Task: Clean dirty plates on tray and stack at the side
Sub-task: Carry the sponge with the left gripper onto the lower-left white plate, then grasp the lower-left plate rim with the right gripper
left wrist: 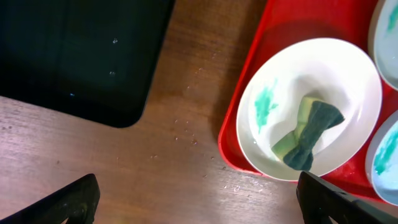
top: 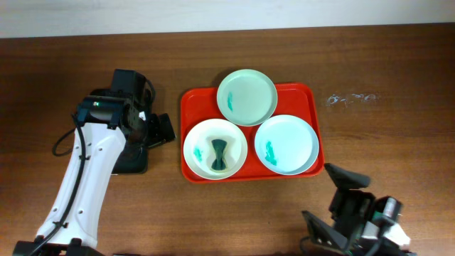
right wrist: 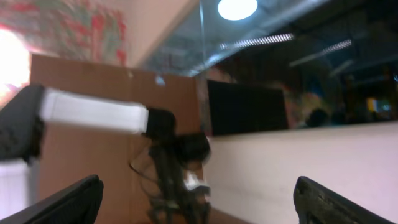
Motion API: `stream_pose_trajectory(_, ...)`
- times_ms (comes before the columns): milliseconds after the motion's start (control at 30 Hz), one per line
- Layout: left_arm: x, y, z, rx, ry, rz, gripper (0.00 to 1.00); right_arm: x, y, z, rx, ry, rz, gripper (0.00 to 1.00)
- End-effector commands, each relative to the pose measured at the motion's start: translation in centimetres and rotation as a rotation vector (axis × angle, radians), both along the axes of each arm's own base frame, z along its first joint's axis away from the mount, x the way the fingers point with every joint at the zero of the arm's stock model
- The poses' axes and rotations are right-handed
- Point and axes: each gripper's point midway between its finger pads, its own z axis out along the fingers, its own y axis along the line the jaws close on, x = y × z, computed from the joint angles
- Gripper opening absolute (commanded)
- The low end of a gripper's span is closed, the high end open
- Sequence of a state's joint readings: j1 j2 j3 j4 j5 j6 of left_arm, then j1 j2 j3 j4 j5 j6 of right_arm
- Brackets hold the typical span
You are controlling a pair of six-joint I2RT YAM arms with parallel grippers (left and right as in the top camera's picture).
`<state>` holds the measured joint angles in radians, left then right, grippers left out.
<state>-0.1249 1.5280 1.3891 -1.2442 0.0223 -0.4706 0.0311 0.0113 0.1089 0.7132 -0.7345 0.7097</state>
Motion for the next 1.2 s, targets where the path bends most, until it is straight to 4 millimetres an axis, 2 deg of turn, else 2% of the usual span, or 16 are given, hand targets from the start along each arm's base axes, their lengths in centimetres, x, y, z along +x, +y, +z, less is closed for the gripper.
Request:
stream_pose_trajectory(0, -0.3, -0.7, -0.3, -0.037, 0.018, -0.020, 0.91, -1.5, -0.6, 6.9, -0.063, 0.027, -0.111, 0.98)
stream_pose_trajectory(100, -0.3, -1.0, -0.3, -0.055, 0.019, -0.023, 1.00, 3.8, -3.9, 5.3, -0.280, 0.546, -0.409, 0.98)
stream_pose_trajectory(200, -0.3, -1.0, -0.3, -0.055, 0.019, -0.023, 0.99, 5.6, -1.9, 4.8, -0.395, 0.883, -0.231, 0.98)
stream_pose_trajectory(267, -0.3, -1.0, -0.3, -0.055, 0.020, -0.023, 0.90, 7.5, -0.4, 5.3, -0.403, 0.967, -0.106, 0.99)
stream_pose_trajectory(300, -0.3, -1.0, -0.3, -0.055, 0.020, -0.023, 0.90, 8.8, 0.7, 4.8, -0.396, 1.011, -0.008, 0.94)
stream_pose_trajectory(333, -0.3, -1.0, -0.3, -0.055, 0.019, -0.023, 0.91, 10.8, 1.3, 2.1, -0.409, 1.142, 0.057, 0.91)
stream_pose_trajectory(367, -0.3, -1.0, -0.3, -0.055, 0.019, -0.023, 0.92, 11.6, 1.4, -0.3, -0.438, 1.239, 0.062, 0.77)
stream_pose_trajectory(433, -0.3, -1.0, -0.3, -0.055, 0.019, -0.023, 0.92, 13.1, 2.0, -8.2, -0.571, 1.484, 0.019, 0.66)
stream_pose_trajectory(533, -0.1, -1.0, -0.2, -0.056, 0.014, -0.023, 0.92, 14.3, 6.1, -17.9, -0.757, 1.595, 0.091, 0.64)
stream_pose_trajectory(600, -0.1, -1.0, -0.2, -0.056, 0.012, -0.023, 0.92, 15.4, 8.2, -24.6, -0.862, 1.653, 0.056, 0.61)
stream_pose_trajectory(667, -0.1, -1.0, -0.2, -0.056, 0.013, -0.023, 0.91, 16.3, 9.1, -28.8, -0.885, 1.724, 0.036, 0.49)
stream_pose_trajectory(700, -0.1, -1.0, -0.2, -0.056, 0.012, -0.023, 0.91, 16.8, 9.4, -30.3, -0.891, 1.735, 0.039, 0.47)
stream_pose_trajectory(800, -0.1, -1.0, -0.2, -0.056, 0.012, -0.023, 0.91, 18.1, 10.0, -32.6, -0.899, 1.710, 0.044, 0.47)
stream_pose_trajectory(933, 0.0, -1.0, -0.2, -0.057, 0.008, -0.023, 0.90, 20.2, 10.0, -33.0, -0.908, 1.614, -0.008, 0.48)
stream_pose_trajectory(1033, -0.2, -1.1, -0.2, -0.059, 0.013, -0.033, 0.89, 21.5, 9.0, -34.1, -0.927, 1.592, -0.098, 0.48)
stream_pose_trajectory(1167, -0.5, -2.9, -0.2, -0.064, 0.013, -0.096, 0.76, 22.0, 9.2, -35.2, -0.925, 1.586, -0.101, 0.44)
